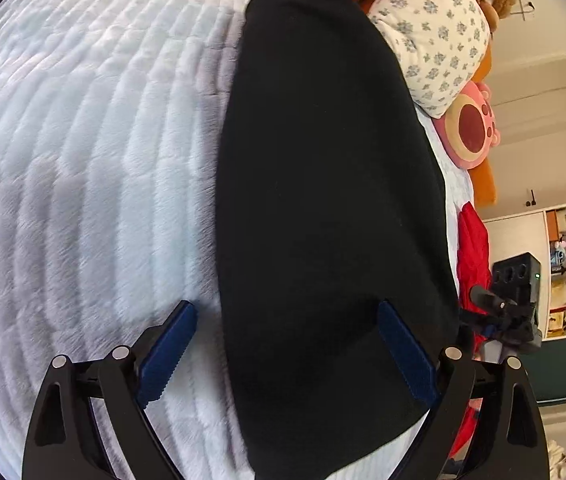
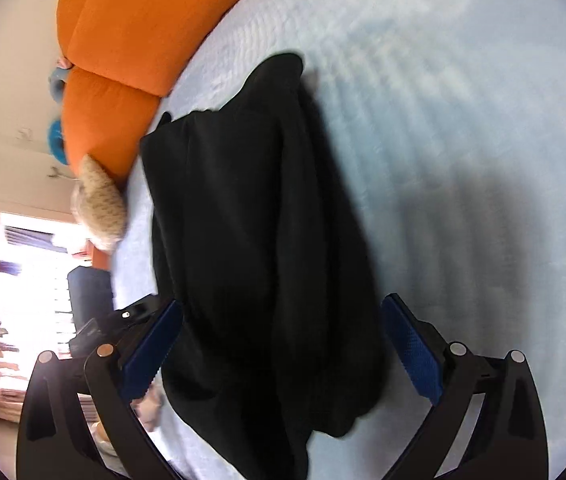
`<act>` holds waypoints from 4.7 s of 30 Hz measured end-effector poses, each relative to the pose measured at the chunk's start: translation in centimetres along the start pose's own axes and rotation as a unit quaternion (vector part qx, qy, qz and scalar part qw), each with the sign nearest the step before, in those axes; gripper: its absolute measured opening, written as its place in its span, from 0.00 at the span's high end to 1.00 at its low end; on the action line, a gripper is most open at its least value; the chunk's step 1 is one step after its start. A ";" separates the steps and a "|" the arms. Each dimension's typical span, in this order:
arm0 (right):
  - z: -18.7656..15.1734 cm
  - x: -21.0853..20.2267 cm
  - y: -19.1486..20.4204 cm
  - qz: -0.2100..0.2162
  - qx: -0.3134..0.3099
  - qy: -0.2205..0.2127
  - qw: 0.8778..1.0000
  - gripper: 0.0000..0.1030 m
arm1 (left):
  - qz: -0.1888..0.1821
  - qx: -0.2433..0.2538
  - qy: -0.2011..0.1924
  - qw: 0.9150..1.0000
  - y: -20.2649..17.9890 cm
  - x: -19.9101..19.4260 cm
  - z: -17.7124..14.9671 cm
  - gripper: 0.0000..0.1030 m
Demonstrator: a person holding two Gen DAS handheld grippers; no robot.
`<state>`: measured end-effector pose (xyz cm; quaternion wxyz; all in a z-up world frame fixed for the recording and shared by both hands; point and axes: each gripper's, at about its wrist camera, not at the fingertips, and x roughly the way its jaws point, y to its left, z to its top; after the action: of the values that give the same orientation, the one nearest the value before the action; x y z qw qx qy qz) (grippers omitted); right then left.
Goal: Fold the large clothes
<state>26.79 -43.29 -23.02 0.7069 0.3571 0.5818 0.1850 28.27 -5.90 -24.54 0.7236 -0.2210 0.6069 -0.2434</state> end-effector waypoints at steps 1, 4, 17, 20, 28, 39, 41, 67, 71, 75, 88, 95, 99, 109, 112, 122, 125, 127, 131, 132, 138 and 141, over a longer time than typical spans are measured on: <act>0.1 0.7 -0.1 0.003 0.001 0.004 1.000 0.04 | -0.003 0.000 0.001 1.000 -0.2 0.2 0.1 0.10; 0.6 2.5 -0.3 0.011 0.006 0.014 1.000 0.04 | -0.015 0.002 0.006 1.000 -0.6 0.8 0.8 0.10; 2.4 6.7 2.6 0.019 -0.021 0.035 0.999 0.04 | -0.007 0.020 -0.019 1.000 -3.5 3.8 2.5 0.04; 2.4 6.6 3.2 -0.007 -0.030 0.023 0.999 0.11 | -0.003 0.020 -0.028 0.999 -3.0 3.2 2.1 0.10; 0.6 6.2 4.9 -0.081 -0.086 -0.026 0.993 0.40 | 0.105 0.092 -0.065 0.988 -6.0 3.3 0.6 0.46; -2.7 3.8 9.2 -0.074 -0.122 -0.069 0.987 0.60 | 0.138 0.130 -0.108 0.976 -8.6 -0.7 -1.2 0.69; -3.5 3.1 11.1 -0.069 -0.135 -0.077 0.985 0.60 | 0.140 0.136 -0.121 0.973 -9.0 -3.1 -1.8 0.69; -27.2 28.8 54.1 0.092 -0.378 0.092 0.917 0.60 | 0.321 -0.064 -0.308 0.893 16.3 -47.1 -23.2 0.68; -31.5 34.0 55.2 0.077 -0.397 0.120 0.907 0.60 | 0.327 -0.107 -0.308 0.887 21.3 -47.1 -26.3 0.68; -33.4 37.0 53.8 0.061 -0.397 0.137 0.906 0.60 | 0.330 -0.119 -0.306 0.885 25.5 -46.7 -28.7 0.68; -37.0 40.2 50.5 0.003 -0.429 0.139 0.893 0.60 | 0.344 -0.144 -0.321 0.870 29.5 -42.3 -29.5 0.65; -36.6 42.9 48.3 -0.014 -0.416 0.136 0.899 0.54 | 0.340 -0.152 -0.331 0.867 31.2 -40.6 -30.1 0.61; -36.2 43.3 47.8 -0.005 -0.407 0.138 0.903 0.49 | 0.336 -0.154 -0.333 0.867 31.6 -40.5 -30.2 0.59; -34.3 40.6 46.0 0.013 -0.382 0.155 0.911 0.25 | 0.296 -0.167 -0.335 0.879 31.8 -41.8 -32.3 0.29; -33.1 37.7 46.0 -0.011 -0.398 0.128 0.909 0.18 | 0.306 -0.165 -0.346 0.872 30.7 -43.8 -34.0 0.27; -36.1 28.2 48.7 0.028 -0.507 0.058 0.860 0.36 | 0.344 -0.098 -0.331 0.873 25.6 -45.5 -35.8 0.27; -38.8 29.5 47.3 0.031 -0.524 0.111 0.844 0.48 | 0.344 -0.104 -0.299 0.884 27.0 -43.0 -36.0 0.27; -39.6 32.2 45.7 -0.027 -0.540 0.115 0.833 0.47 | 0.326 -0.138 -0.279 0.893 29.7 -41.3 -36.1 0.27; -38.5 35.8 41.8 -0.048 -0.497 0.139 0.855 0.48 | 0.301 -0.149 -0.291 0.896 31.5 -40.3 -36.7 0.22; -38.5 36.0 41.6 -0.050 -0.497 0.134 0.856 0.48 | 0.323 -0.135 -0.289 0.891 30.9 -40.1 -36.4 0.22; -39.4 32.2 43.8 -0.054 -0.534 0.085 0.839 0.47 | 0.369 -0.087 -0.318 0.869 26.4 -43.5 -35.4 0.32; -39.4 29.5 46.0 -0.034 -0.547 0.026 0.836 0.46 | 0.351 -0.050 -0.352 0.866 24.0 -46.5 -32.8 0.23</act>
<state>3.74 19.26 -12.91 0.7774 -0.1127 0.4162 0.4581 -8.74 40.92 -8.90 0.9148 -0.1004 0.3608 0.1516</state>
